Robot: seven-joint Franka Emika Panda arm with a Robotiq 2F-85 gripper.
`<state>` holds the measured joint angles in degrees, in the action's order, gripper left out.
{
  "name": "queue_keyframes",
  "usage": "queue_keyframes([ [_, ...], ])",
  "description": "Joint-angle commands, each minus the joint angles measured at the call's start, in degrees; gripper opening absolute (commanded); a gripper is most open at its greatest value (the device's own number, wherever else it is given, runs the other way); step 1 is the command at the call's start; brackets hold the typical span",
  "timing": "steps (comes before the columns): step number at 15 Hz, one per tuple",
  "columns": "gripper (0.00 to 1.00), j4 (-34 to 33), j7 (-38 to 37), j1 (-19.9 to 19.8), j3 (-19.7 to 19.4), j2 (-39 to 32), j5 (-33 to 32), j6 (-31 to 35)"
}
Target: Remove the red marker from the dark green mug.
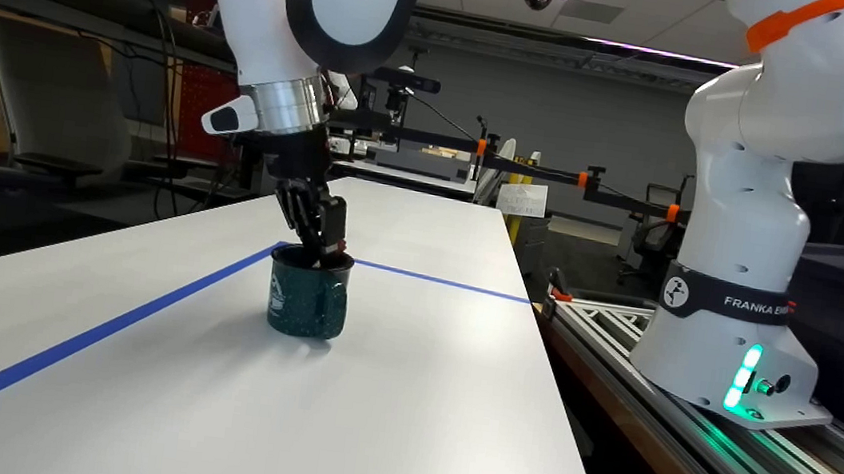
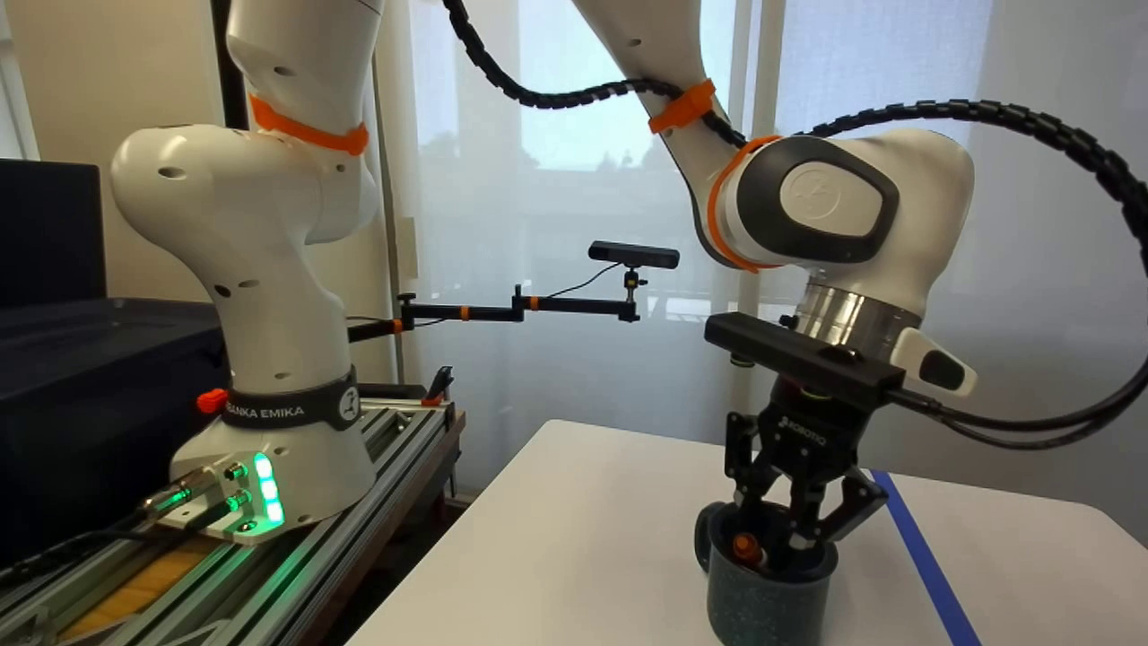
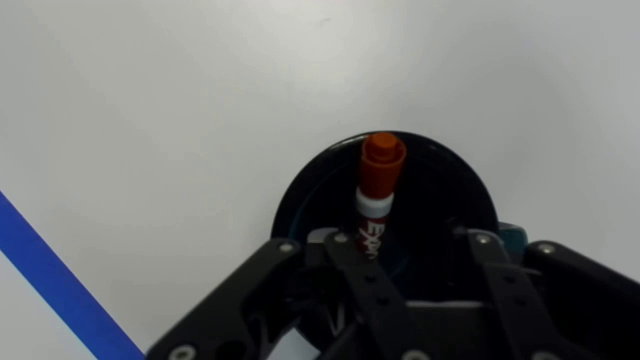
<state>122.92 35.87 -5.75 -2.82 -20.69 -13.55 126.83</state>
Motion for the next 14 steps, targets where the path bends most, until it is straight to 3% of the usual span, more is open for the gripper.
queue_keyframes([
  [1, 0.42, -1.78, -1.15, -0.47, 0.23, -1.73, -0.86, -0.08],
  [5, 0.41, -2.52, -1.52, -0.56, 0.26, -2.78, -0.87, -0.22],
  [6, 0.36, -2.68, -1.59, -0.57, 0.29, -3.00, -0.88, -0.28],
  [7, 0.19, -2.74, -1.62, -0.57, 0.36, -3.08, -0.85, -0.27],
  [10, 0.00, -2.27, -1.77, -0.47, 0.50, -2.26, -0.86, -0.12],
  [11, 0.04, -2.01, -1.86, -0.41, 0.52, -1.81, -0.91, -0.12],
  [14, 0.05, -0.24, -2.12, -0.25, 0.65, 0.96, -0.92, -0.09],
])
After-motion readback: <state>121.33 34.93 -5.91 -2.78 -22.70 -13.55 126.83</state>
